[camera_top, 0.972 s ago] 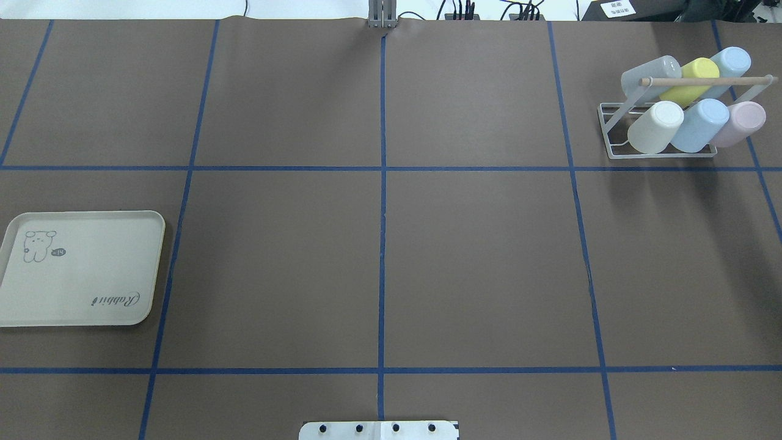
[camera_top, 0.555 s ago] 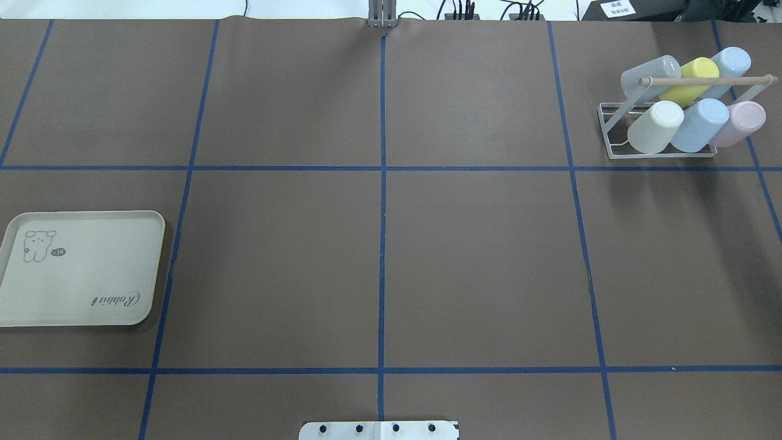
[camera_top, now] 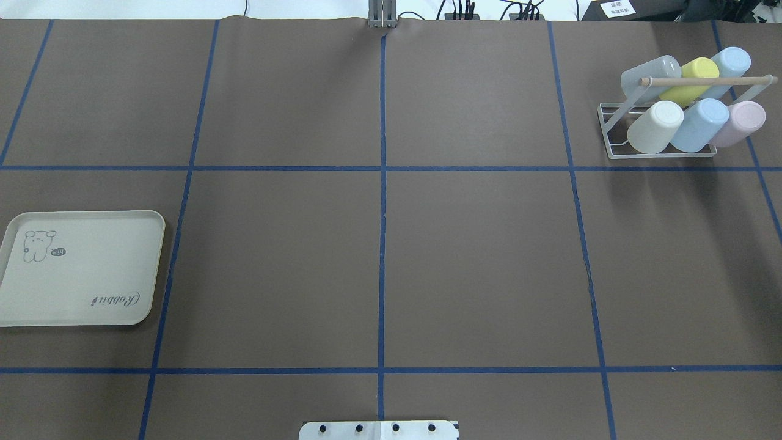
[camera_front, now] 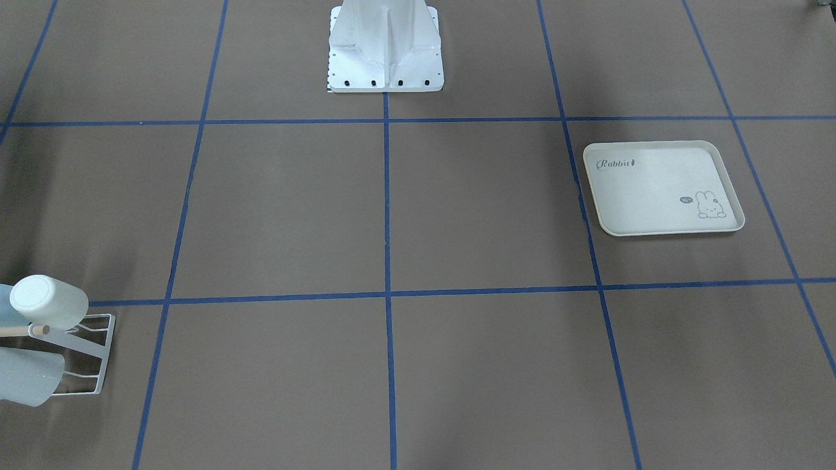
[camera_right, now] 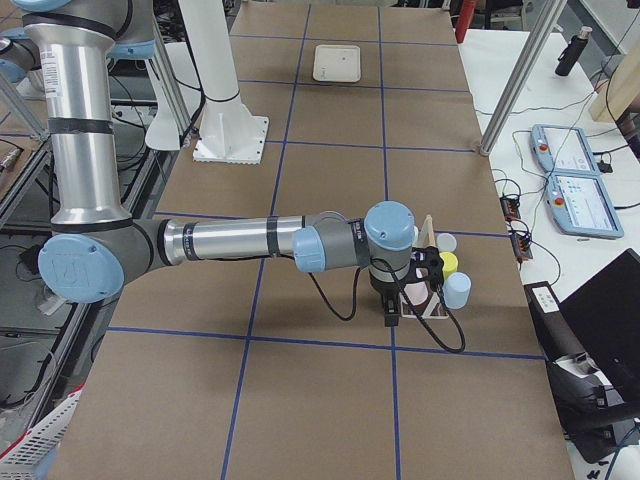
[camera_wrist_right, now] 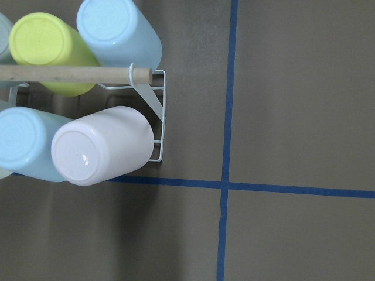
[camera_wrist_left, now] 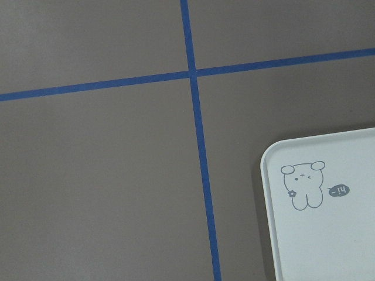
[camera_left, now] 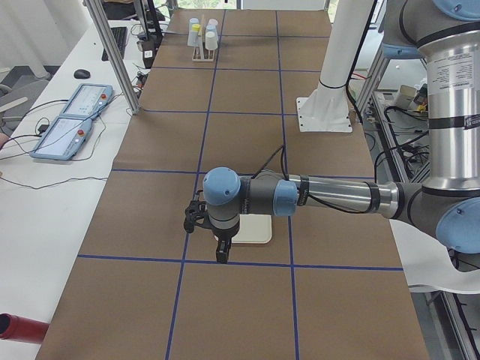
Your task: Transfer IKEA cup to right arm and place on rack
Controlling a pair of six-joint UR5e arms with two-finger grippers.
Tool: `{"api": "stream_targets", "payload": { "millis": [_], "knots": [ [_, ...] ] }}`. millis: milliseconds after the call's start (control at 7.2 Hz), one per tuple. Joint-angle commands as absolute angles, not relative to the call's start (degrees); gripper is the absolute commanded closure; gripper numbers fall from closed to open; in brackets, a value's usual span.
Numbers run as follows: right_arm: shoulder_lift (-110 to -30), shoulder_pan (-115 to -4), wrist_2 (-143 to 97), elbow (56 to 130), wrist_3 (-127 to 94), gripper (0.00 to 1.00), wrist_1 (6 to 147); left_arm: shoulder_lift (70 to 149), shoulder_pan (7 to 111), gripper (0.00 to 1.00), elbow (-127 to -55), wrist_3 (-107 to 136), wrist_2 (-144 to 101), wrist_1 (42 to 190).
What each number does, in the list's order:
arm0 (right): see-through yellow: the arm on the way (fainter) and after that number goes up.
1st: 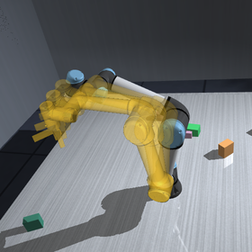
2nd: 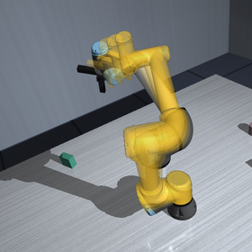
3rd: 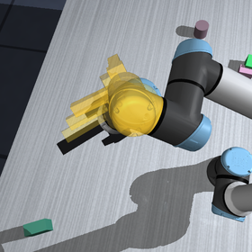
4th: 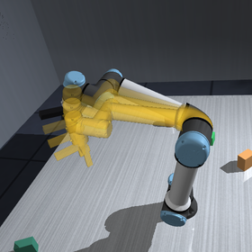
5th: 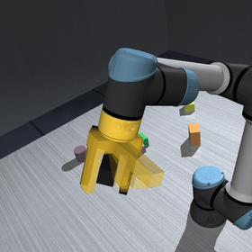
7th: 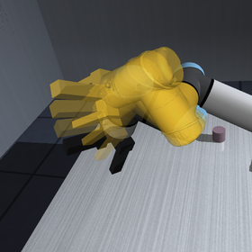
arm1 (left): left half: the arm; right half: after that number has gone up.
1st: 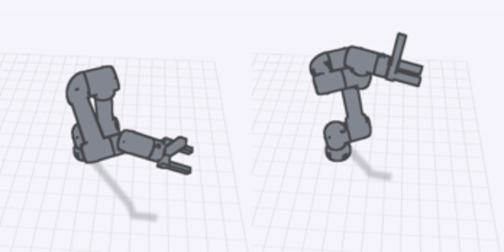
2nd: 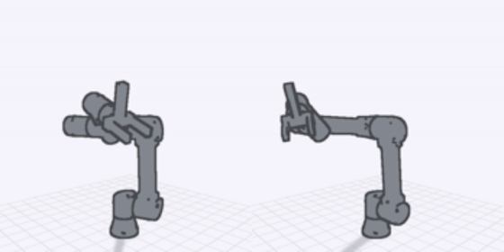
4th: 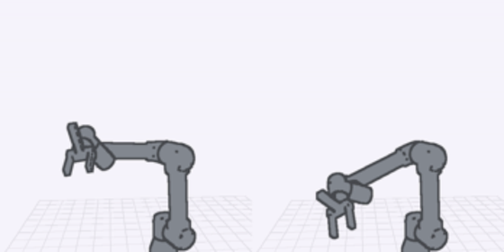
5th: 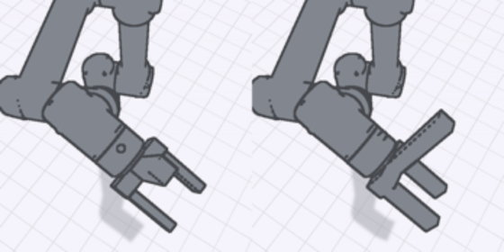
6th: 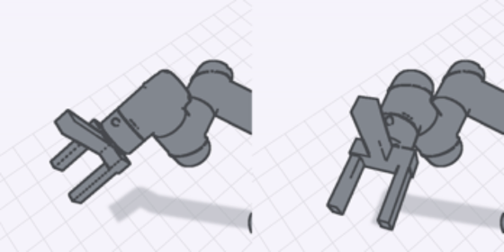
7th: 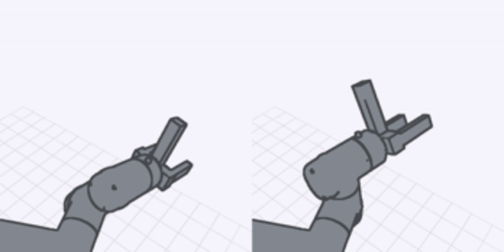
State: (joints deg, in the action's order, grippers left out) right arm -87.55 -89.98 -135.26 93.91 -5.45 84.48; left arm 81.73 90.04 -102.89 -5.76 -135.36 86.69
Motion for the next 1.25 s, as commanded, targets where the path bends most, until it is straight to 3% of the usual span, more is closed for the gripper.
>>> {"api": "stream_targets", "payload": {
  "millis": [0,555,1110],
  "knots": [
    [-87.72,-87.91,-130.46,94.22,-5.71,0.01,85.16,82.00,90.00,0.00,-102.66,-5.80,-139.19,86.84],
    [-84.38,-86.22,-130.52,95.88,-4.31,0.01,98.41,82.18,89.82,0.00,-101.69,-5.80,-139.83,86.92],
    [-89.71,-86.22,-132.18,98.78,-4.92,0.01,97.65,82.44,89.74,0.00,-101.25,-5.71,-139.75,86.92]
  ]
}}
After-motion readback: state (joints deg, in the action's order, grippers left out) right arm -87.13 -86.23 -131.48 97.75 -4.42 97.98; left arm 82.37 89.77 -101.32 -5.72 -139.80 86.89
